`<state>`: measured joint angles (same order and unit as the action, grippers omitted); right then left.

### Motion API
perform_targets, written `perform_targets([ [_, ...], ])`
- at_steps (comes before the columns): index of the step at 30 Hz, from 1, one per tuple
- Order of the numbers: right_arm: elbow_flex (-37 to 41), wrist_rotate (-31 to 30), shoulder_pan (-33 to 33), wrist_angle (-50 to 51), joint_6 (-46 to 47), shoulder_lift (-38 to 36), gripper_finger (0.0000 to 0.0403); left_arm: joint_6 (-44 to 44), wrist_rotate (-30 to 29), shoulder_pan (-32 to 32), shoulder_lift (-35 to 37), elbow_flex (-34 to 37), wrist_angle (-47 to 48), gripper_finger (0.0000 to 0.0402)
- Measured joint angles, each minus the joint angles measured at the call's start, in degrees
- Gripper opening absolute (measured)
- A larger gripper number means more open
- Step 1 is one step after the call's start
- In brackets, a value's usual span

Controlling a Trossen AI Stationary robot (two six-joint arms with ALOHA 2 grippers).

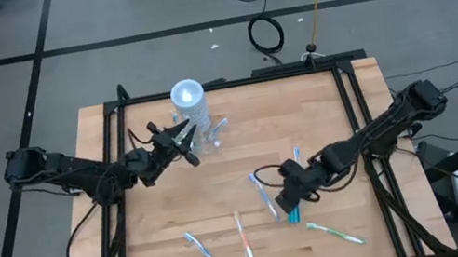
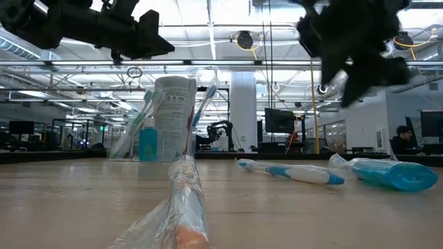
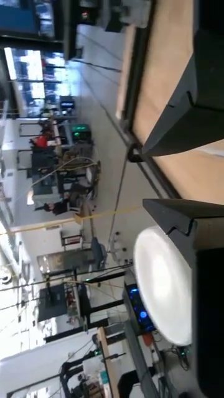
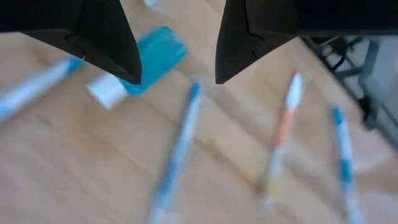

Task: Pick & Place toothbrushing station
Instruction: Put the blue mouthwash into the transparent organizer

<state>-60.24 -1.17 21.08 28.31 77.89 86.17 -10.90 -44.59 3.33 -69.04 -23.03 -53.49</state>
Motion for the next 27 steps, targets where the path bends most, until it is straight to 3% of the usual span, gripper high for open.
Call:
perform_targets([
  [4, 5.76, 0.08, 0.46, -2.38, 8.17, -0.27, 0.0196, 2.20, 0.20, 0.00, -0.02, 0.00, 2.42, 0.0127],
  [8, 11.46, 4.34, 0.53, -10.14, 11.49, -0.06, 0.0196, 2.87, 4.23, 0.00, -0.02, 0.00, 2.80, 0.0127],
  [13, 17.33, 4.26, 0.23, -19.22, 11.63, -0.03, 0.0196, 4.11, 8.23, 0.00, -0.02, 0.00, 2.84, 0.0127],
  [20, 21.28, 3.14, -1.24, -21.24, 10.47, -0.20, 0.0196, 5.16, 9.08, 0.00, -0.02, 0.00, 2.82, 0.0127],
  [27, 21.84, 2.43, -2.38, -23.48, 2.58, -0.11, 0.0196, 5.23, 9.06, 0.00, -0.02, 0.00, 2.81, 0.0127],
])
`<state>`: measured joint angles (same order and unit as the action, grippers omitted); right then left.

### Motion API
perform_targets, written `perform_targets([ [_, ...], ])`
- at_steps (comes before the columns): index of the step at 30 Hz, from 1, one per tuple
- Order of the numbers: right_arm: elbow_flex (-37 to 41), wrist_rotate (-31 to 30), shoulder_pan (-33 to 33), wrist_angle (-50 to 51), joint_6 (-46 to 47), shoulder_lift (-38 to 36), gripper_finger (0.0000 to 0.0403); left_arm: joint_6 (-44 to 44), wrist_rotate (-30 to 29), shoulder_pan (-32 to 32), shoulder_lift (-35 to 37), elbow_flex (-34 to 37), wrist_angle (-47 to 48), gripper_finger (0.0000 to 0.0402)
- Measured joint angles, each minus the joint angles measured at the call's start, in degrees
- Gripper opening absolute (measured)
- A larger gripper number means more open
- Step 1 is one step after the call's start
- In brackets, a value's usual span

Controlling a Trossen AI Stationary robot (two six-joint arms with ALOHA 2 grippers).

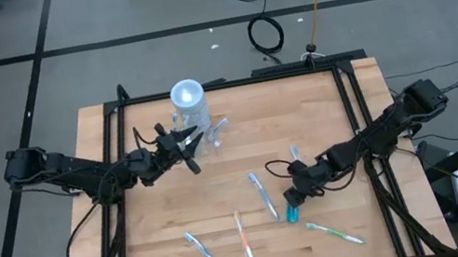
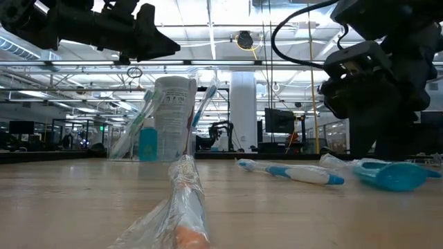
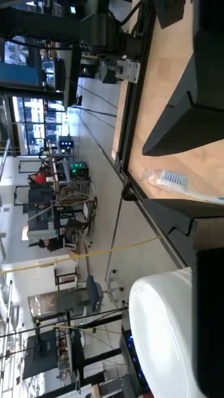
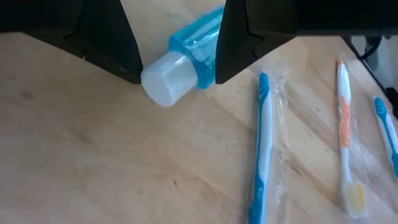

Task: Pick & Place toothbrushing station
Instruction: Put the blue mouthwash into the transparent organizer

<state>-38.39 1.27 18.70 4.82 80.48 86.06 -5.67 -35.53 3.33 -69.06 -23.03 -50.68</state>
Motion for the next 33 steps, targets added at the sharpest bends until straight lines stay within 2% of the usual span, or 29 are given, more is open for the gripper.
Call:
perform_targets([
  [7, 0.02, -2.74, -0.07, 0.09, -2.32, 0.07, 0.0185, 0.00, -0.04, 0.00, 0.00, 0.00, 0.01, 0.0127],
  [21, 0.09, -1.39, -0.09, 0.48, -3.57, 0.13, 0.0078, -0.02, -0.07, 0.00, 0.00, 0.00, 0.11, 0.0127],
  [24, 0.11, -1.52, -0.13, 0.23, -6.34, 0.13, 0.0060, -0.02, -0.07, 0.00, 0.00, 0.00, 0.16, 0.0127],
  [28, 0.11, -1.41, -0.38, -0.40, -13.27, -0.18, 0.0059, -0.04, -0.09, 0.00, 0.00, 0.00, 0.20, 0.0127],
  [33, 0.09, -1.36, -0.74, -2.01, -23.89, -2.06, 0.0085, -0.06, -0.11, -0.02, 0.00, 0.00, 0.18, 0.0127],
])
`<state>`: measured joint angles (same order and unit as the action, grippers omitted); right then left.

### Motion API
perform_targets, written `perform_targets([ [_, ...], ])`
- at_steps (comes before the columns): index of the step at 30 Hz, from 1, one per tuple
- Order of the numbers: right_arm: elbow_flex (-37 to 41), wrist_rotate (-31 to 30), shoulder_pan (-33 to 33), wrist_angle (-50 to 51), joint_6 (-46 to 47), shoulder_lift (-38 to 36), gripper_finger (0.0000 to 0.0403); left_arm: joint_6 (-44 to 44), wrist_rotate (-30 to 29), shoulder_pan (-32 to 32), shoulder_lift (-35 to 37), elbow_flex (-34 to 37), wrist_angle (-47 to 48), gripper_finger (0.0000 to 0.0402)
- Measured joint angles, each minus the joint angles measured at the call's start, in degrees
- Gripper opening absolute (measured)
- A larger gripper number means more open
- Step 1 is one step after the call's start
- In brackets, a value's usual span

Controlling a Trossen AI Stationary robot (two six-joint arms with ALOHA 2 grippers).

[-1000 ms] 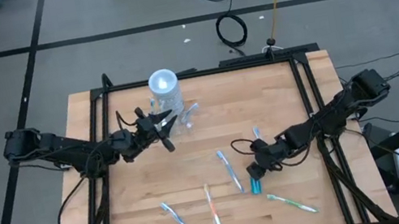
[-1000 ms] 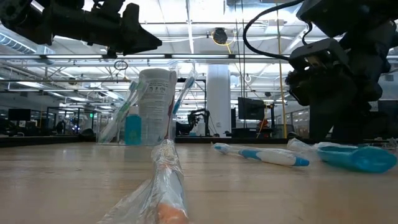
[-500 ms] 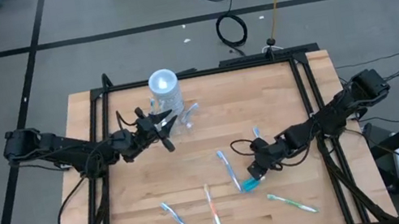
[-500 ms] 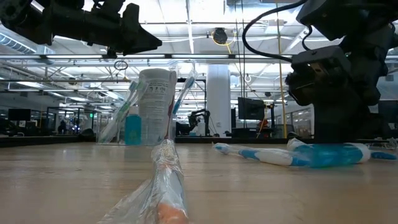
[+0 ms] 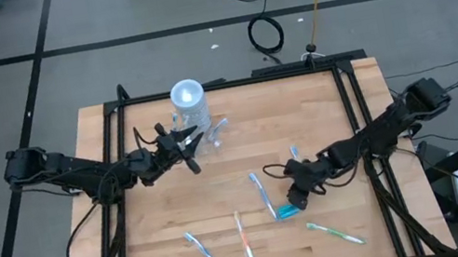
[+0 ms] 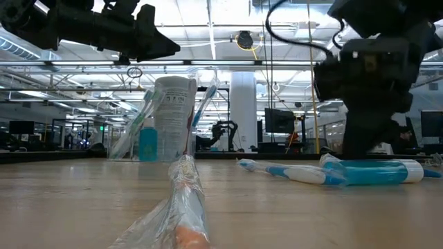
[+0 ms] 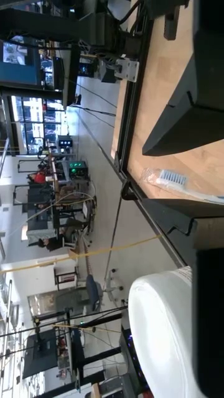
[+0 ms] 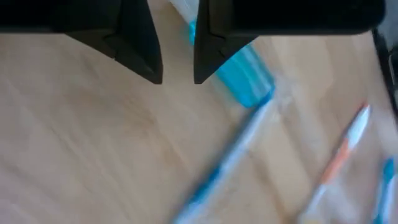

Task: Pick & Place toothbrushing station
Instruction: Put the blue mouthwash into the transparent organizer

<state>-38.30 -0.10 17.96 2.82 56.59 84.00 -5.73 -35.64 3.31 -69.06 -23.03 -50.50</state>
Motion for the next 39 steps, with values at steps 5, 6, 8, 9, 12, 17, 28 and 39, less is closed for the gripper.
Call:
perform_targets([
  [5, 0.00, -0.10, 0.99, -3.06, -10.71, -1.56, 0.0116, 0.00, -0.39, -0.35, -0.02, 0.00, 0.02, 0.0127],
  [6, 0.00, -0.11, 1.55, -3.71, -12.55, -1.72, 0.0121, 0.00, -0.39, -0.35, -0.02, 0.00, 0.04, 0.0127],
  [8, 0.00, 0.01, 3.06, -5.75, -17.73, -1.71, 0.0132, 0.00, -0.41, -0.35, -0.02, 0.00, 0.22, 0.0127],
  [9, -0.02, -0.14, 4.04, -6.05, -21.63, -1.70, 0.0135, 0.00, -0.41, -0.35, -0.02, 0.00, 0.35, 0.0127],
  [12, 0.00, -2.58, 7.32, -5.56, -31.66, -1.70, 0.0141, -0.02, -0.41, -0.41, -0.02, 0.00, 0.75, 0.0127],
  [17, 1.13, -9.03, 11.86, -7.22, -33.31, -1.28, 0.0141, 0.70, -0.42, -0.42, -0.02, 0.00, 1.23, 0.0127],
  [28, 9.01, -10.89, 14.05, -9.44, -33.32, -1.24, 0.0141, 4.74, -0.41, -0.26, -0.02, 0.00, 1.44, 0.0127],
  [39, 17.86, -13.52, 13.99, -28.11, -38.17, -1.15, 0.0141, 5.87, -0.37, -0.26, -0.02, 0.00, 1.43, 0.0127],
])
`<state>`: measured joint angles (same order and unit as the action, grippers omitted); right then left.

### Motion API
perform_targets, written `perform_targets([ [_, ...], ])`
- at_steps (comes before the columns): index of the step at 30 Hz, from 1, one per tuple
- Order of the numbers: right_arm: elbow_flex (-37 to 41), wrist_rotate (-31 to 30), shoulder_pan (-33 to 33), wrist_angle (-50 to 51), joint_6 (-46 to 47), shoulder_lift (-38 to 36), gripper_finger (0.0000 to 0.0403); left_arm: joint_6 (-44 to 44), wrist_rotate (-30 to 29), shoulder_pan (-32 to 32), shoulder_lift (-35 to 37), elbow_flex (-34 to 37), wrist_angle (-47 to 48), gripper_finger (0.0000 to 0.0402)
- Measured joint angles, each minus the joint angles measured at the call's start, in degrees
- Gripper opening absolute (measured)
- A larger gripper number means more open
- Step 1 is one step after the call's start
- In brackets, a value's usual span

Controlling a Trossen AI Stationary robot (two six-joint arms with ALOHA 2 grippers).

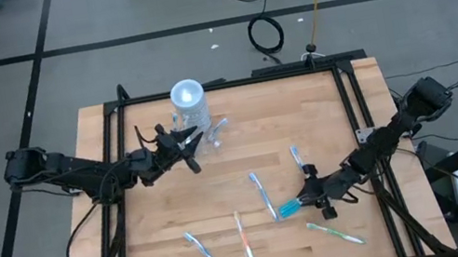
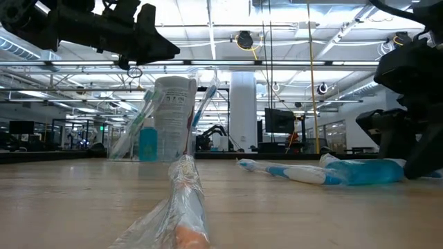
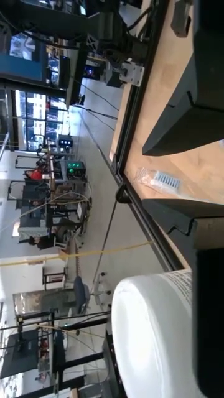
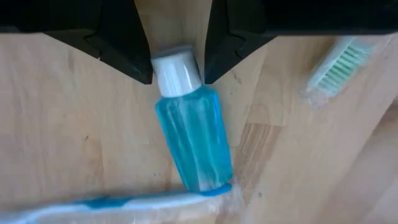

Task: Pick & Place toothbrushing station
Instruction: Put the blue mouthwash into the transparent organizer

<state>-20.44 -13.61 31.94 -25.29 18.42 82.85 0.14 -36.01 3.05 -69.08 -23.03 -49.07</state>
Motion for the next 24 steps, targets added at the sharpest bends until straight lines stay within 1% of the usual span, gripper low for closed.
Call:
perform_targets([
  [2, 0.66, -0.03, 0.00, -1.46, -1.22, 0.00, 0.0141, 0.40, 0.00, 0.00, 0.00, 0.00, -0.01, 0.0127],
  [5, 0.98, 0.01, 0.00, -0.88, -1.58, 0.01, 0.0133, 0.40, 0.00, 0.00, 0.00, 0.00, -0.01, 0.0127],
  [8, 0.95, -0.06, -0.07, -1.34, -1.79, 0.13, 0.0111, 0.20, 0.02, 0.00, 0.00, 0.00, -0.03, 0.0127],
  [12, 0.95, -0.10, -0.11, -2.19, -4.29, 0.15, 0.0086, 0.20, 0.03, 0.00, 0.00, 0.00, -0.03, 0.0127],
  [14, 0.95, -0.10, -0.16, -3.09, -4.79, 0.15, 0.0086, 0.20, 0.07, 0.00, 0.00, 0.00, -0.03, 0.0127],
  [19, 0.89, -0.79, -0.98, -3.99, -5.07, 0.17, 0.0106, 0.18, 0.18, -0.02, 0.00, 0.00, -0.03, 0.0127],
  [21, 0.89, -1.69, -1.29, -5.72, -7.15, 0.17, 0.0104, 0.14, 0.28, -0.02, 0.00, 0.00, -0.26, 0.0127],
  [22, 0.89, -1.97, -1.57, -7.10, -8.87, 0.17, 0.0101, 0.00, 0.90, -0.02, 0.00, 0.00, -0.56, 0.0127],
  [24, 0.66, -4.12, -2.06, -9.39, -13.27, 0.17, 0.0091, -1.11, 4.18, -0.04, 0.00, 0.00, -1.51, 0.0127],
])
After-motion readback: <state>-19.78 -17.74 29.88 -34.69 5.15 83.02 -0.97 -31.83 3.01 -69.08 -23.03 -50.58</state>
